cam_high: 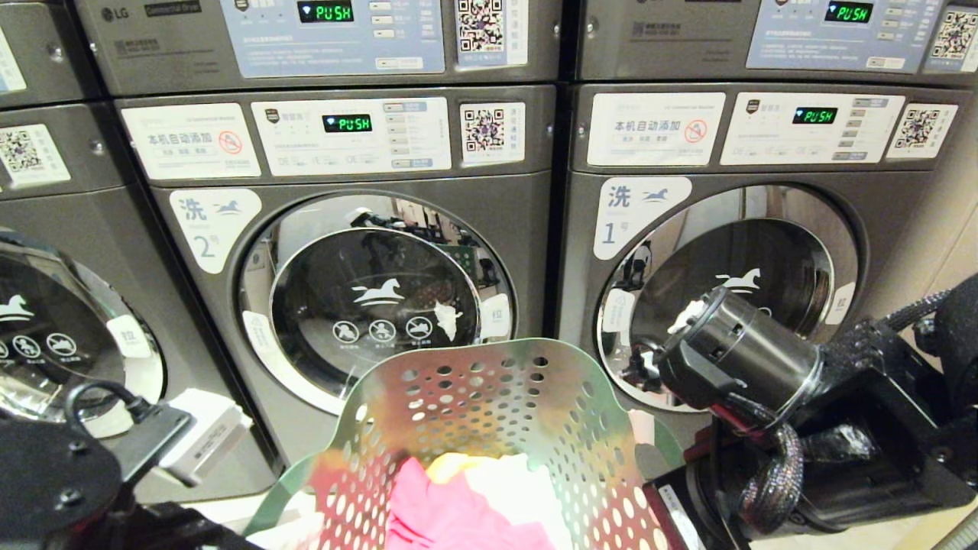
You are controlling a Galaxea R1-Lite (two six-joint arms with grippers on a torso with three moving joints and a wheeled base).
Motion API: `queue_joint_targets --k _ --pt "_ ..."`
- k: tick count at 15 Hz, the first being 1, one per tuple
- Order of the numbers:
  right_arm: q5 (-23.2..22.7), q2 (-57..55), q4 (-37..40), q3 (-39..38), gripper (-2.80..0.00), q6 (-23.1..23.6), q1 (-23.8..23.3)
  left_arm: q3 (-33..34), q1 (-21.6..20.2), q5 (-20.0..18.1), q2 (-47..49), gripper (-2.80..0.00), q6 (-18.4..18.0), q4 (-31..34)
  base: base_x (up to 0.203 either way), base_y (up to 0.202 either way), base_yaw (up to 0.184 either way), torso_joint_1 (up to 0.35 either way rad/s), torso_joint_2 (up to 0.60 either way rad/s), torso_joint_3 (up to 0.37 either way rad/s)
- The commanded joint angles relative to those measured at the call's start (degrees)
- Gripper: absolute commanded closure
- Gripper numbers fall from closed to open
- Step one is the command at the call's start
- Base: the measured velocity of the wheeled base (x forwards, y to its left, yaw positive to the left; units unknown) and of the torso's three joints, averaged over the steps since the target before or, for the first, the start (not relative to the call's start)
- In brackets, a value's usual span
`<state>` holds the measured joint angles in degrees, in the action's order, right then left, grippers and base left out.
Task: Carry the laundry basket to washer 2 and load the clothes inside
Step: Pick up the clothes basket and put it beside the washing machine
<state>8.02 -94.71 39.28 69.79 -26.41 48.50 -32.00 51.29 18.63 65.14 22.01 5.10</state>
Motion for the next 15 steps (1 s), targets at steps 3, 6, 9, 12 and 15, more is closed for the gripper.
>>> queue_joint_targets --k 3,6,9,12,15 --pt "0.85 1.36 0.19 -1.45 0.0 -1.77 -1.52 -1.64 -0.02 0.04 3.4 0.0 -1.13 -0.4 0.0 0.0 0.0 0.0 0.0 0.0" --pt "0.85 3.41 0.19 -3.11 0.0 -1.97 -4.15 -5.47 0.03 -0.14 10.17 0.0 -1.29 -3.14 0.0 0.0 0.0 0.0 0.0 0.0" --pt "0.73 4.42 0.19 -3.78 0.0 -2.07 -7.49 -10.26 0.06 -0.35 18.53 0.0 -2.74 -6.71 0.0 0.0 0.0 0.0 0.0 0.0" --pt "0.5 4.98 0.19 -4.28 0.0 -2.15 -11.46 -16.7 0.12 -0.43 27.75 0.0 -3.76 -10.72 0.0 0.0 0.0 0.0 0.0 0.0" --pt "0.61 5.11 0.19 -4.54 0.0 -2.0 -14.78 -23.86 0.71 -0.55 35.5 0.0 -3.89 -12.08 0.0 0.0 0.0 0.0 0.0 0.0"
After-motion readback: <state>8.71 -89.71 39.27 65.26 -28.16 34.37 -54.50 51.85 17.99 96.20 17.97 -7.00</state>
